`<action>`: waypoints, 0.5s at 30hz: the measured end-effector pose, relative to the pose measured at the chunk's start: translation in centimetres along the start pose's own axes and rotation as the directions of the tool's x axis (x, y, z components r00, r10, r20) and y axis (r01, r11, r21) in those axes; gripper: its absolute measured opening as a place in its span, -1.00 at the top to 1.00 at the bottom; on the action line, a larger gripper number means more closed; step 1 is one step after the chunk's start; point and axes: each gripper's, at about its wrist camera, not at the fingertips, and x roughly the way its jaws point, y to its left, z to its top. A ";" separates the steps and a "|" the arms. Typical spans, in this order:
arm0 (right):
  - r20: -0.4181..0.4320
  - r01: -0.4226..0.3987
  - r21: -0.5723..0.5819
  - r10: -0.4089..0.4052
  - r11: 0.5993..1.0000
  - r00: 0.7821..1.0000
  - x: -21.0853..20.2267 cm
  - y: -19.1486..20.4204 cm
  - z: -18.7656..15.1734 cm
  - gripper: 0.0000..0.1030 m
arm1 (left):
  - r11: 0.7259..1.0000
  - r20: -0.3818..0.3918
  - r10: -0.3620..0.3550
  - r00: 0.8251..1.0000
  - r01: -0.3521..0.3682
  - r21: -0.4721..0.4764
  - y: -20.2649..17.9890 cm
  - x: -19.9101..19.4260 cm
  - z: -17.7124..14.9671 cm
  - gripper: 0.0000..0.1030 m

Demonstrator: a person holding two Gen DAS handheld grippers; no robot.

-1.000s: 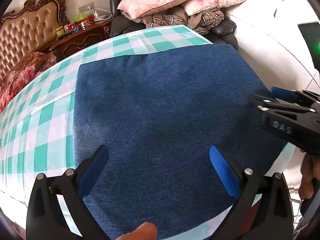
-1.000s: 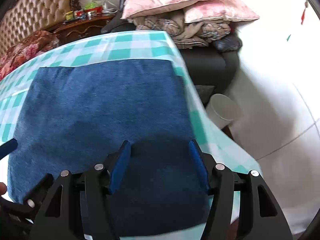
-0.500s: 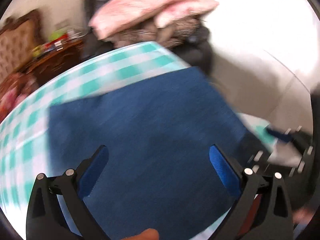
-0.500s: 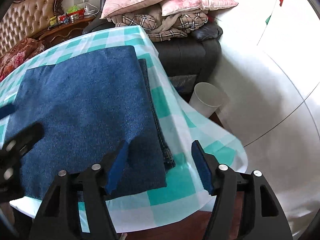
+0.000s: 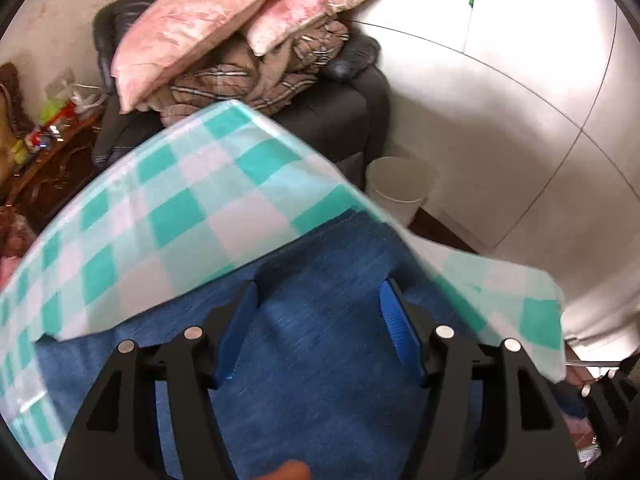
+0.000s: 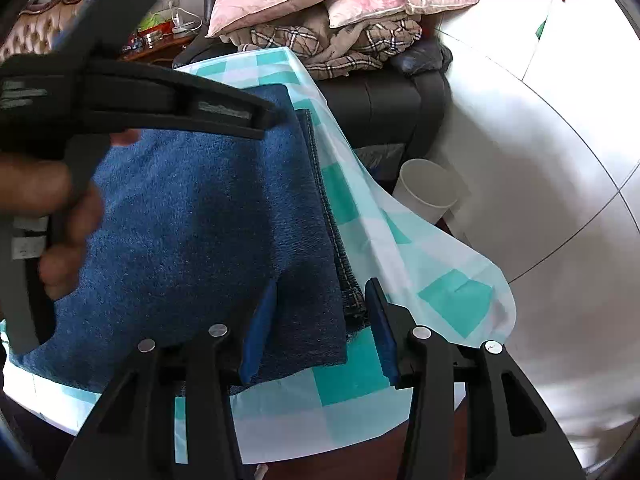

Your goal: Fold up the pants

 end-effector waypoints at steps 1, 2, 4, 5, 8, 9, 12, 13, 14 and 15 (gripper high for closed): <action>-0.001 0.000 -0.002 0.000 1.000 1.000 0.0 0.0 0.0 0.13 | 1.000 0.007 0.016 1.000 -0.016 -0.012 0.4 -0.7 -0.6 -0.26; -0.001 -0.003 -0.001 0.003 1.000 1.000 -0.1 0.0 0.0 0.13 | 0.999 0.017 0.034 0.999 -0.033 -0.039 1.0 -1.8 -1.6 -0.36; 0.001 -0.005 0.004 0.005 1.000 1.000 -0.1 -0.1 -0.1 0.13 | 0.993 -0.021 0.035 0.999 -0.037 -0.112 2.5 -2.9 -4.3 -0.44; 0.003 -0.003 0.002 0.003 1.000 1.000 -0.1 0.0 -0.1 0.13 | 0.989 -0.049 0.026 0.998 -0.033 -0.146 3.4 -3.3 -6.0 -0.44; 0.001 0.007 0.003 -0.007 1.000 1.000 -0.4 0.1 0.4 0.13 | 0.978 -0.109 0.051 0.993 -0.072 -0.197 4.9 -4.1 -10.0 -0.48; 0.011 0.004 0.004 -0.004 1.000 1.000 -0.9 0.2 0.7 0.13 | 0.976 -0.108 0.053 0.993 -0.075 -0.205 5.2 -4.6 -11.0 -0.52; 0.067 -0.012 0.000 0.012 1.000 0.998 -2.1 0.8 1.5 0.12 | 0.965 -0.109 0.102 0.989 -0.125 -0.233 6.1 -6.6 -13.5 -0.59; 0.076 -0.020 -0.009 0.020 1.000 0.997 -2.4 1.2 1.7 0.12 | 0.963 -0.110 0.107 0.988 -0.130 -0.237 6.3 -7.3 -14.2 -0.59; 0.080 -0.027 -0.023 0.029 0.999 0.996 -2.3 1.6 1.8 0.12 | 0.960 -0.112 0.111 0.988 -0.135 -0.243 6.6 -7.9 -14.8 -0.59; 0.068 -0.024 -0.037 0.026 0.999 0.997 -1.8 1.9 1.7 0.12 | 0.958 -0.113 0.117 0.987 -0.142 -0.250 6.9 -8.5 -15.4 -0.59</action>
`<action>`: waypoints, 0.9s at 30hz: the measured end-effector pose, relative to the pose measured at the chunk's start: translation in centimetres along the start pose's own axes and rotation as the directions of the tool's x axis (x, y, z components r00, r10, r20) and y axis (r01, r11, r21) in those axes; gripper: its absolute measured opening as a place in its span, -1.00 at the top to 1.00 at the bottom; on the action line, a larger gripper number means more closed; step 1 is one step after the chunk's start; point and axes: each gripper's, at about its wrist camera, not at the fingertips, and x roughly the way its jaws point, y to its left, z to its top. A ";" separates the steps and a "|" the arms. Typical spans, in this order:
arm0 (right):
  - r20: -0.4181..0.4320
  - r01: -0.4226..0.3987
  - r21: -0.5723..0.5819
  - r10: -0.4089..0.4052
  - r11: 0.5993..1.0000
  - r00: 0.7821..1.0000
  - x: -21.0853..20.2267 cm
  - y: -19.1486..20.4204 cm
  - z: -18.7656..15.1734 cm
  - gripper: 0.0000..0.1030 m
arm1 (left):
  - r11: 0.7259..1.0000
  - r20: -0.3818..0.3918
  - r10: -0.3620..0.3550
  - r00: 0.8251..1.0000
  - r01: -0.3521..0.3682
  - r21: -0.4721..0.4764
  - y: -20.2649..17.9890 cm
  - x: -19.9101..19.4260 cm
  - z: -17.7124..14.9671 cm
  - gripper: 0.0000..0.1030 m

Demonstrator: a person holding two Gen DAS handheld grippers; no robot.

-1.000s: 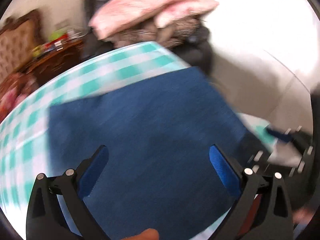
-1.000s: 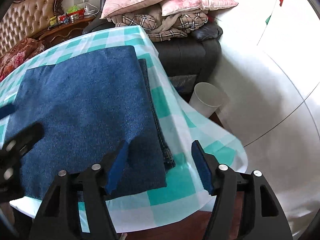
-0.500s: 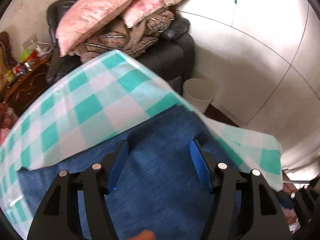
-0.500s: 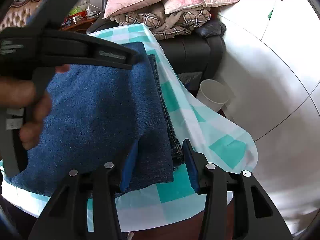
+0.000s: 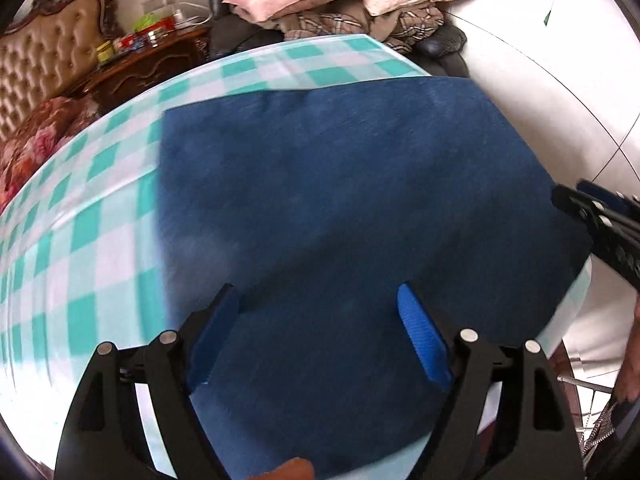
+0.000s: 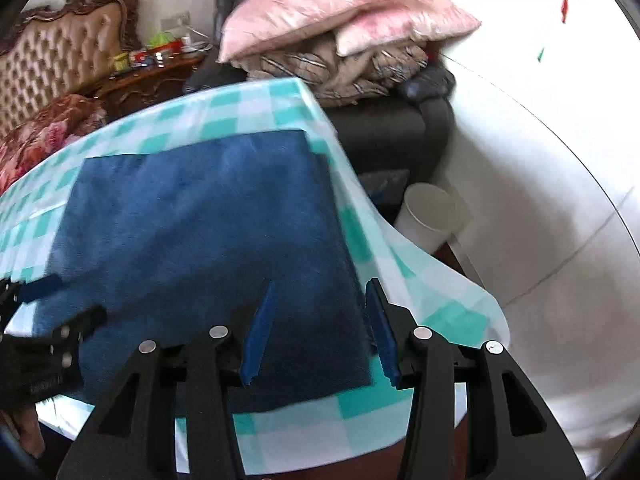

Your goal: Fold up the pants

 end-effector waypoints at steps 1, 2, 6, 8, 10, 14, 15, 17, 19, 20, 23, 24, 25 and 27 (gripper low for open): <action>-0.022 0.018 -0.010 -0.018 1.000 1.000 0.6 0.1 -0.1 0.12 | 1.000 0.001 0.001 1.000 -0.001 -0.003 0.4 -0.4 -0.3 -0.59; -0.044 0.044 -0.016 -0.044 0.999 0.998 1.2 0.1 -0.3 0.12 | 1.000 0.007 0.008 1.000 -0.008 0.003 0.6 -1.1 -0.7 -0.60; -0.052 0.054 0.019 -0.053 0.998 0.997 0.3 -0.7 -1.6 0.10 | 0.999 0.066 0.024 0.998 -0.026 0.027 0.8 -4.6 -2.1 -0.85; -0.040 0.064 0.029 -0.063 0.998 0.997 -1.2 -0.8 -2.3 0.06 | 0.999 0.078 0.029 0.997 -0.032 0.037 0.6 -5.8 -2.5 -0.94; -0.030 0.056 0.058 -0.054 0.997 0.998 -2.6 -1.3 -2.8 0.01 | 0.999 0.088 0.013 0.996 -0.017 0.045 0.2 -6.9 -3.1 -0.96; 0.001 0.041 0.089 -0.042 0.995 0.999 -6.4 -1.5 -4.5 -0.26 | 0.999 0.098 -0.002 0.995 -0.001 0.038 -0.5 -8.7 -4.1 -0.96; 0.006 0.038 0.097 -0.039 0.995 0.999 -7.4 -1.5 -5.0 -0.30 | 0.999 0.100 -0.016 0.995 0.013 0.033 -0.7 -9.2 -4.3 -0.96; 0.010 0.032 0.109 -0.033 0.994 0.999 -8.8 -1.6 -5.8 -0.32 | 0.999 0.109 -0.029 0.994 0.025 0.031 -1.6 -9.7 -4.4 -0.96; 0.015 0.031 0.131 -0.034 0.991 0.999 -10.1 -2.1 -6.5 -0.33 | 0.999 0.124 -0.019 0.992 0.014 0.038 -2.3 -10.5 -4.7 -0.96; 0.017 0.025 0.141 -0.028 0.990 0.999 -10.7 -2.3 -6.8 -0.33 | 0.999 0.133 -0.019 0.991 0.014 0.043 -2.7 -10.9 -4.9 -0.96; 0.031 0.018 0.143 -0.022 0.990 0.999 -11.7 -2.2 -7.2 -0.33 | 0.999 0.132 -0.038 0.990 0.034 0.036 -3.2 -11.4 -5.0 -0.96; 0.038 0.006 0.136 -0.011 0.991 0.999 -12.0 -2.1 -7.3 -0.33 | 0.999 0.135 -0.035 0.990 0.030 0.037 -3.3 -11.5 -5.1 -0.96; 0.043 -0.001 0.130 -0.005 0.992 0.999 -12.2 -1.9 -7.4 -0.33 | 0.999 0.138 -0.023 0.990 0.018 0.039 -3.5 -11.7 -5.1 -0.96; 0.053 -0.009 0.120 0.002 0.993 0.999 -12.4 -1.6 -7.3 -0.33 | 0.999 0.141 -0.024 0.990 0.018 0.040 -3.7 -12.0 -5.1 -0.96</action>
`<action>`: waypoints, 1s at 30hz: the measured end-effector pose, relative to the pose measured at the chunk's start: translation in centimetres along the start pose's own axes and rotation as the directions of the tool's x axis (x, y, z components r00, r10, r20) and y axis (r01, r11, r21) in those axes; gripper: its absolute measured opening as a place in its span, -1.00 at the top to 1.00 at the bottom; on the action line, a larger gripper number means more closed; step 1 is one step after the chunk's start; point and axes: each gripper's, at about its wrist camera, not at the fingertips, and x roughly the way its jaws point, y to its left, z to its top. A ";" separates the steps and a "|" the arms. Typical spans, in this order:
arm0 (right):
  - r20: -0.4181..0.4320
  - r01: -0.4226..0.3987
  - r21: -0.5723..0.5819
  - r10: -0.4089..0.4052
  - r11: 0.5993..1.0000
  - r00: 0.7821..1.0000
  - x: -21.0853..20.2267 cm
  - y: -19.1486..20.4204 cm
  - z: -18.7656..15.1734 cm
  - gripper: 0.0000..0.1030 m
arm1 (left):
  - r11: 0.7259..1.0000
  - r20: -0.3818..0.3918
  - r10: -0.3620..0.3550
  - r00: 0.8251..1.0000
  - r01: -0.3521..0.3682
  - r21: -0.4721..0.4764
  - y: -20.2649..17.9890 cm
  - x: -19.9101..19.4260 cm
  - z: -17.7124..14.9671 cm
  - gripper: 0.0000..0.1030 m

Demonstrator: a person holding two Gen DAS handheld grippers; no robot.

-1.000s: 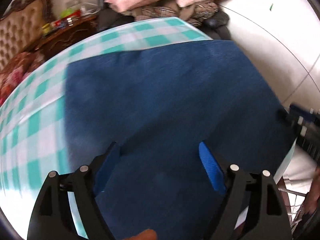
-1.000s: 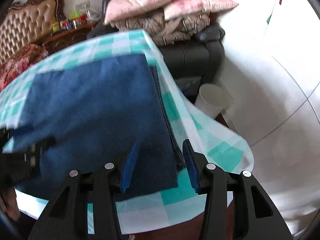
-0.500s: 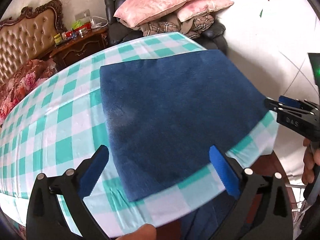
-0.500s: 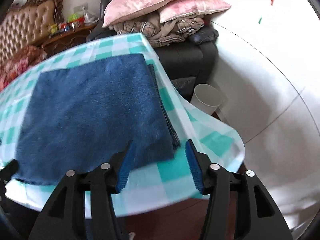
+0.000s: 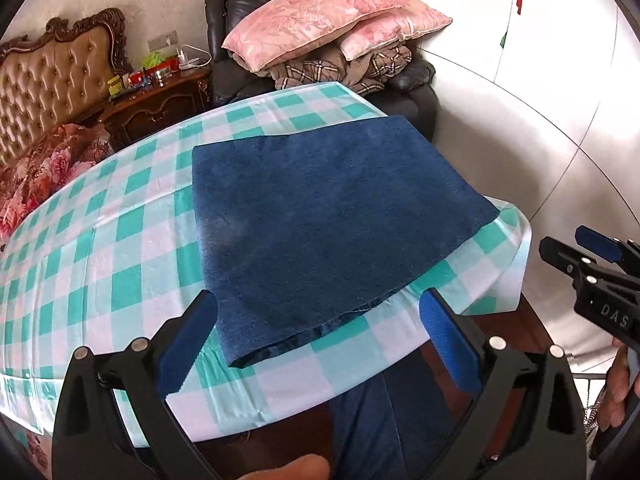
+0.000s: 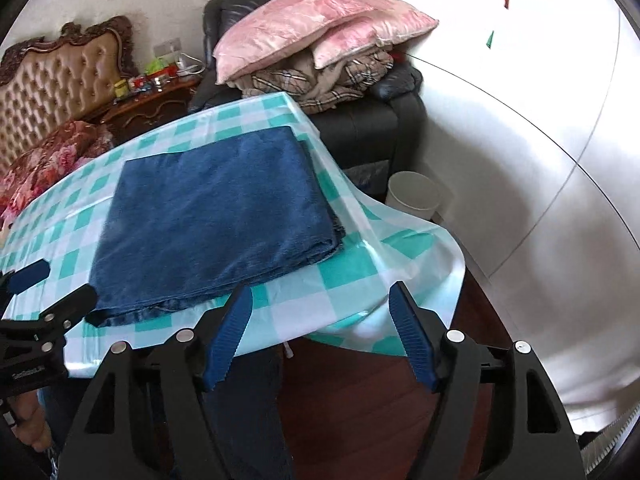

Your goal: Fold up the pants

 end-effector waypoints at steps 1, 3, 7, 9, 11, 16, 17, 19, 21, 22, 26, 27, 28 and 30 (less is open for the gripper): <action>0.003 -0.006 -0.001 0.006 1.000 1.000 -0.2 0.1 0.0 -0.33 | 1.000 0.002 0.001 1.000 -0.001 -0.001 -0.1 -0.1 0.1 -0.96; 0.004 -0.013 -0.007 0.013 1.000 1.000 -0.4 0.3 -0.2 -0.33 | 1.000 0.005 0.001 1.000 -0.001 -0.004 -0.1 -0.3 0.0 -0.96; 0.002 -0.025 -0.018 0.025 1.000 1.000 -0.2 0.5 -0.2 -0.33 | 1.000 0.008 0.006 1.000 -0.006 -0.007 0.0 -0.5 0.0 -0.96; 0.002 -0.030 -0.013 0.030 0.999 1.000 -0.2 0.5 -0.3 -0.33 | 1.000 0.008 0.006 1.000 -0.006 -0.007 0.0 -0.5 0.1 -0.96; 0.003 -0.035 -0.011 0.035 0.999 0.999 -0.2 0.5 -0.3 -0.33 | 1.000 0.005 0.009 1.000 -0.009 -0.008 -0.1 -0.5 0.1 -0.96; 0.006 -0.014 -0.021 0.014 1.000 1.000 -0.1 0.5 -0.2 -0.33 | 1.000 0.001 0.008 1.000 -0.008 -0.011 -0.1 -0.5 0.3 -0.96; 0.004 -0.012 -0.021 0.012 1.000 1.000 -0.1 0.5 -0.2 -0.33 | 1.000 -0.001 0.011 1.000 -0.011 -0.010 -0.1 -0.5 0.3 -0.96; 0.000 -0.009 -0.027 0.009 1.000 1.000 0.1 0.6 -0.3 -0.33 | 1.000 -0.004 0.012 1.000 -0.012 -0.009 -0.2 -0.4 0.2 -0.96; 0.000 -0.018 -0.023 0.018 1.000 1.000 0.1 0.5 -0.3 -0.33 | 1.000 -0.005 0.009 1.000 -0.009 -0.011 -0.2 -0.4 0.3 -0.96; 0.000 -0.032 -0.016 0.032 0.999 0.999 0.1 0.5 -0.2 -0.33 | 1.000 -0.005 0.012 1.000 -0.012 -0.012 -0.1 -0.3 0.2 -0.96; 0.000 -0.038 -0.020 0.038 0.999 0.999 0.1 0.5 -0.2 -0.33 | 1.000 -0.006 0.014 1.000 -0.014 -0.016 0.0 -0.2 0.2 -0.96; -0.002 -0.038 -0.019 0.038 0.999 0.999 0.2 0.5 -0.2 -0.33 | 1.000 -0.005 0.013 1.000 -0.013 -0.017 0.1 -0.2 0.2 -0.96; -0.004 -0.037 -0.017 0.037 0.999 0.999 0.2 0.5 -0.2 -0.32 | 1.000 -0.005 0.012 1.000 -0.012 -0.019 0.1 -0.2 0.2 -0.96; -0.007 -0.040 -0.016 0.040 0.999 0.999 0.3 0.5 -0.2 -0.33 | 1.000 -0.006 0.013 1.000 -0.013 -0.017 0.1 -0.2 0.2 -0.96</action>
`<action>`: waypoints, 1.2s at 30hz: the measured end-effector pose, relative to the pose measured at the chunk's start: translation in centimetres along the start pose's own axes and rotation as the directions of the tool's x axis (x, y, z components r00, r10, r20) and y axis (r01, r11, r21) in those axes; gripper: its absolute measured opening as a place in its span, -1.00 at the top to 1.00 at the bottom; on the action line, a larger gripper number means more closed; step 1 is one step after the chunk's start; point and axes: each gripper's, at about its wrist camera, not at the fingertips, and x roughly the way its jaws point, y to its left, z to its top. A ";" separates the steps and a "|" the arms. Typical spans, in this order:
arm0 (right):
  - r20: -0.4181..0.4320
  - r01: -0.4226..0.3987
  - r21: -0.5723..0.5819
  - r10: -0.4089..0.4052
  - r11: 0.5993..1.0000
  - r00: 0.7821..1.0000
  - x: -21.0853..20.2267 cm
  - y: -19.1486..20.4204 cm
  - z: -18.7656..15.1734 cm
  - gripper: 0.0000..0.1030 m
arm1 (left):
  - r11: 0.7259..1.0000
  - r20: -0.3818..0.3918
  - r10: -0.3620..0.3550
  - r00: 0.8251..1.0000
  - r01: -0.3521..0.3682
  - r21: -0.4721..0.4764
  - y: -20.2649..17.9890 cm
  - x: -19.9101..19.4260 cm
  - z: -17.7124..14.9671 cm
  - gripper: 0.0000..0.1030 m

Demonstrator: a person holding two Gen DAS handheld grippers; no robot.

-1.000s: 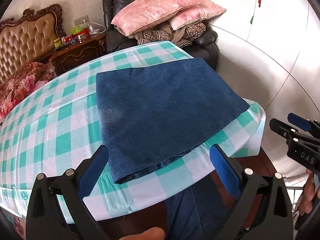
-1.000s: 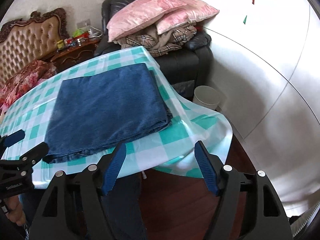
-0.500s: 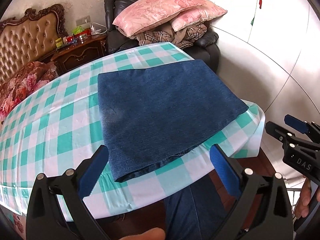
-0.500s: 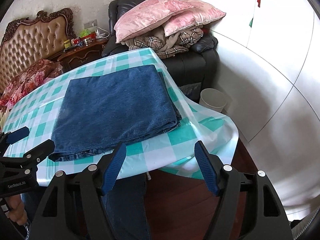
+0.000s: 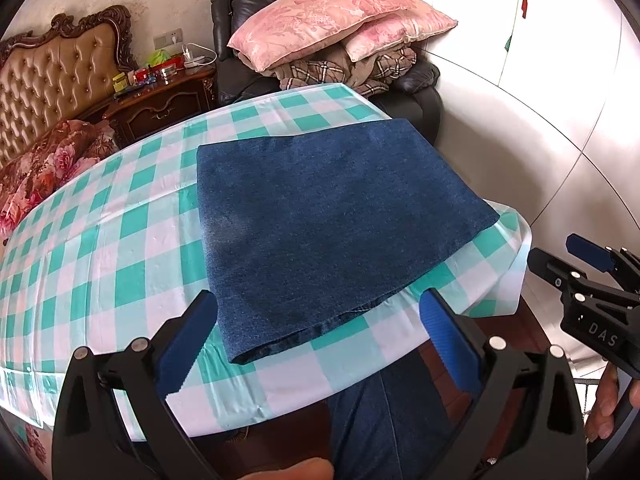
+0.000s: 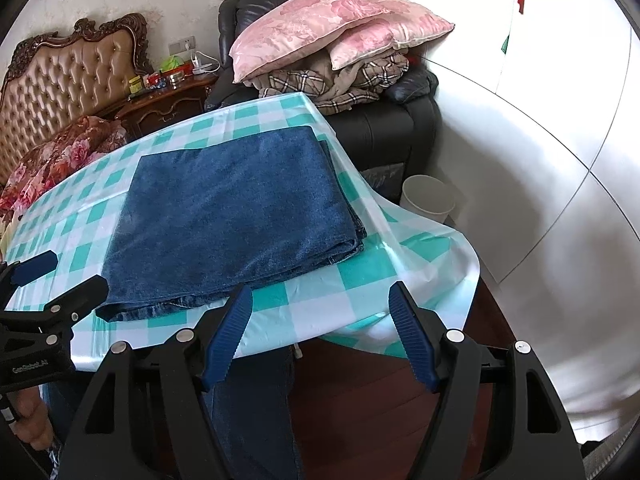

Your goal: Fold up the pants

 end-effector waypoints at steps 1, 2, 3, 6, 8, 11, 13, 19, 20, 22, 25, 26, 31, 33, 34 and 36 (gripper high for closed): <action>0.000 0.000 -0.002 0.000 1.000 1.000 0.0 0.1 0.0 -0.33 | 1.000 0.001 0.000 1.000 0.000 -0.001 0.0 0.0 0.0 -0.96; 0.000 -0.002 -0.005 0.002 1.000 1.000 0.0 0.1 0.0 -0.33 | 1.000 0.002 -0.001 1.000 0.001 0.000 0.0 0.0 0.0 -0.96; 0.001 -0.002 -0.005 0.002 1.000 1.000 0.0 0.2 -0.1 -0.33 | 1.000 0.001 0.000 1.000 0.000 0.000 0.0 0.0 0.0 -0.96; 0.000 -0.003 -0.005 0.003 1.000 1.000 -0.1 0.2 -0.1 -0.33 | 1.000 0.003 -0.001 1.000 0.001 0.000 0.1 -0.1 0.0 -0.96; -0.002 -0.003 -0.006 0.003 1.000 1.000 0.0 0.3 -0.1 -0.33 | 1.000 0.005 0.001 1.000 -0.001 0.000 0.1 -0.1 0.1 -0.96; -0.004 -0.005 -0.009 0.005 1.000 1.000 0.0 0.4 0.0 -0.33 | 1.000 0.005 0.001 1.000 -0.001 -0.002 0.1 -0.1 0.2 -0.96; -0.003 -0.006 -0.008 0.006 1.000 1.000 0.0 0.4 0.0 -0.33 | 1.000 0.006 0.004 1.000 -0.004 -0.001 0.1 -0.1 0.2 -0.96; -0.003 -0.006 -0.009 0.006 1.000 1.000 0.0 0.4 0.0 -0.33 | 1.000 0.007 0.005 1.000 -0.005 -0.005 0.2 -0.1 0.4 -0.96; -0.003 -0.006 -0.010 0.006 1.000 1.000 0.0 0.4 0.0 -0.33 | 1.000 0.007 0.007 1.000 -0.007 -0.003 0.2 -0.1 0.4 -0.96; -0.003 -0.007 -0.009 0.007 1.000 1.000 0.0 0.4 0.0 -0.33 | 1.000 0.007 0.007 1.000 -0.007 -0.005 0.2 -0.1 0.5 -0.96; -0.004 -0.007 -0.009 0.007 1.000 1.000 0.1 0.4 0.1 -0.33 | 1.000 0.007 0.010 1.000 -0.010 -0.006 0.2 0.0 0.5 -0.96; -0.005 -0.008 -0.008 0.008 1.000 1.000 0.1 0.4 0.1 -0.33 | 1.000 0.007 0.010 1.000 -0.010 -0.007 0.2 0.0 0.6 -0.96; -0.004 -0.008 -0.008 0.008 1.000 1.000 0.1 0.3 0.1 -0.32 | 1.000 0.007 0.010 1.000 -0.010 -0.006 0.2 0.0 0.6 -0.96; -0.004 -0.008 -0.009 0.008 1.000 1.000 0.1 0.3 0.1 -0.32 | 1.000 0.007 0.009 1.000 -0.009 -0.006 0.2 0.1 0.6 -0.96; -0.004 -0.007 -0.009 0.007 1.000 1.000 0.1 0.3 0.1 -0.32 | 1.000 0.007 0.009 1.000 -0.009 -0.007 0.2 0.1 0.6 -0.96; -0.007 -0.009 -0.004 0.009 1.000 1.000 0.2 0.3 0.1 -0.33 | 1.000 0.006 0.008 1.000 -0.008 -0.007 0.2 0.2 0.6 -0.96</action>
